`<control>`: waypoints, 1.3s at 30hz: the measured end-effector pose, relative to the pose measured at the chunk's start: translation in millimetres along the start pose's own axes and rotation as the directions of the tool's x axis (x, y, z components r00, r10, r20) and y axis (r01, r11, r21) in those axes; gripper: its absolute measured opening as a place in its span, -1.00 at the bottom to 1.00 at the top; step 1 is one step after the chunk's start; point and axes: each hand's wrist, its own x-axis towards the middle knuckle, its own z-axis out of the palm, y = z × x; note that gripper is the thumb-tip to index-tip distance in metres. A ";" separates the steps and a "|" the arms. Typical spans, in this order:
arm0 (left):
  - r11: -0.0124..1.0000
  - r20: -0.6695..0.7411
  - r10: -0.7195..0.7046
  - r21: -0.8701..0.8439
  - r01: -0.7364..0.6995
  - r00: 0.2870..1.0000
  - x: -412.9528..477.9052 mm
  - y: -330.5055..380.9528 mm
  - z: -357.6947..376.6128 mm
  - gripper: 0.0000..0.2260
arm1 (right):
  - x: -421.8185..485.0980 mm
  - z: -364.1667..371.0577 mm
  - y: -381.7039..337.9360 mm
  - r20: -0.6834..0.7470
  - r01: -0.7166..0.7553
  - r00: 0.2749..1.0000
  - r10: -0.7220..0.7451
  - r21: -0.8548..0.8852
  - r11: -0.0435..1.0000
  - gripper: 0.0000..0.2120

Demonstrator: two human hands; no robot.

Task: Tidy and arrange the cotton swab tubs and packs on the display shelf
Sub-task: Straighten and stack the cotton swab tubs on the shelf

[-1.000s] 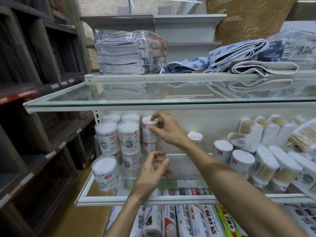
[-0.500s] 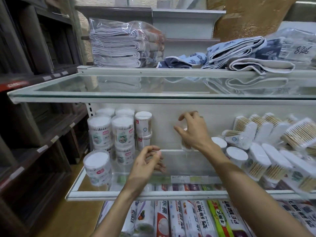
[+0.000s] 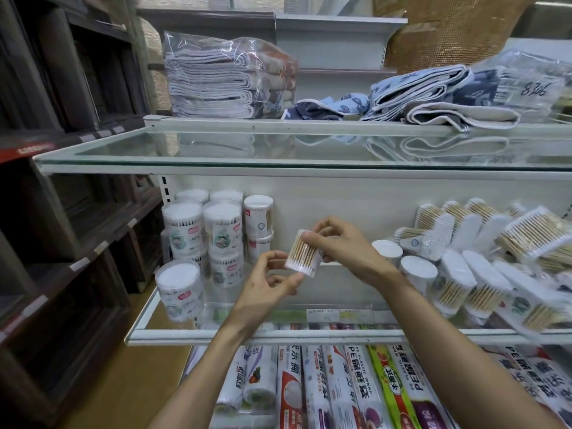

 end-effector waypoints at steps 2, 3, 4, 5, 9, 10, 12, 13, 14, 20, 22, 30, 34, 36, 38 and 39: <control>1.000 -0.003 0.003 -0.024 -0.003 1.000 -1.0 1.0 1.1 -0.60 | -3.9 7.3 0.3 0.016 0.013 1.000 -0.014 0.037 0.999 -0.69; 0.999 -0.007 0.003 -0.037 -0.003 1.000 -1.2 1.3 1.3 -0.61 | -5.1 8.5 1.0 0.023 0.018 1.000 -0.019 0.056 0.998 -0.69; 0.998 -0.007 -0.004 -0.064 0.003 1.000 -0.9 1.8 1.3 -0.62 | -6.5 8.3 1.3 0.033 0.017 0.999 -0.020 0.087 0.996 -0.70; 0.993 -0.004 -0.016 -0.115 0.016 1.000 -0.1 2.0 0.8 -0.63 | -7.2 7.0 1.8 0.047 0.006 0.999 -0.012 0.131 0.991 -0.71; 0.955 0.038 -0.046 -0.290 0.055 0.998 2.4 2.4 0.3 -0.60 | -13.2 2.3 4.2 0.077 -0.024 0.997 0.000 0.315 0.949 -0.77; 0.954 0.048 -0.045 -0.296 0.057 0.998 2.3 2.6 0.7 -0.60 | -14.7 2.3 4.7 0.077 -0.020 0.997 -0.006 0.333 0.943 -0.78; 0.952 0.058 -0.041 -0.302 0.057 0.998 2.3 3.0 0.8 -0.60 | -16.8 2.5 5.5 0.075 -0.012 0.997 -0.015 0.350 0.937 -0.77; 0.950 0.059 -0.039 -0.306 0.055 0.997 2.6 3.0 0.5 -0.59 | -18.1 2.2 5.0 0.076 -0.012 0.997 -0.017 0.356 0.934 -0.75; 0.950 0.057 -0.038 -0.307 0.054 0.998 3.0 2.6 0.3 -0.59 | -19.3 1.6 3.8 0.080 -0.014 0.997 -0.016 0.360 0.933 -0.73; 0.975 -0.030 -0.005 -0.222 -0.001 1.000 3.3 -0.2 1.2 -0.53 | -18.5 -1.8 4.8 0.127 -0.027 0.992 -0.018 0.345 0.938 -0.81; 0.978 -0.088 0.017 -0.208 -0.035 0.996 4.2 -0.6 0.2 -0.46 | -17.5 -1.9 7.1 0.110 -0.065 0.994 0.016 0.450 0.890 -0.80; 0.991 -0.153 0.069 -0.104 -0.086 0.986 2.6 -2.9 -1.3 -0.65 | -23.9 7.4 25.1 0.202 -0.143 0.978 0.048 0.490 0.860 -0.66; 0.992 -0.190 0.077 -0.088 -0.095 0.979 3.2 -7.5 -3.5 -0.68 | -26.8 3.2 26.1 0.201 -0.079 0.978 0.050 0.138 0.987 -0.61; 0.991 -0.182 0.091 -0.077 -0.107 0.979 3.5 -7.6 -3.1 -0.70 | -27.4 3.5 23.3 0.174 -0.052 0.984 0.032 0.110 0.993 -0.55; 0.991 -0.178 0.095 -0.077 -0.110 0.979 3.2 -6.5 -2.4 -0.73 | -26.7 4.2 21.2 0.133 -0.049 0.991 0.028 0.158 0.986 -0.48; 0.991 -0.177 0.092 -0.079 -0.107 0.980 3.3 -6.1 -2.3 -0.73 | -26.5 4.3 20.6 0.132 -0.052 0.991 0.027 0.186 0.981 -0.46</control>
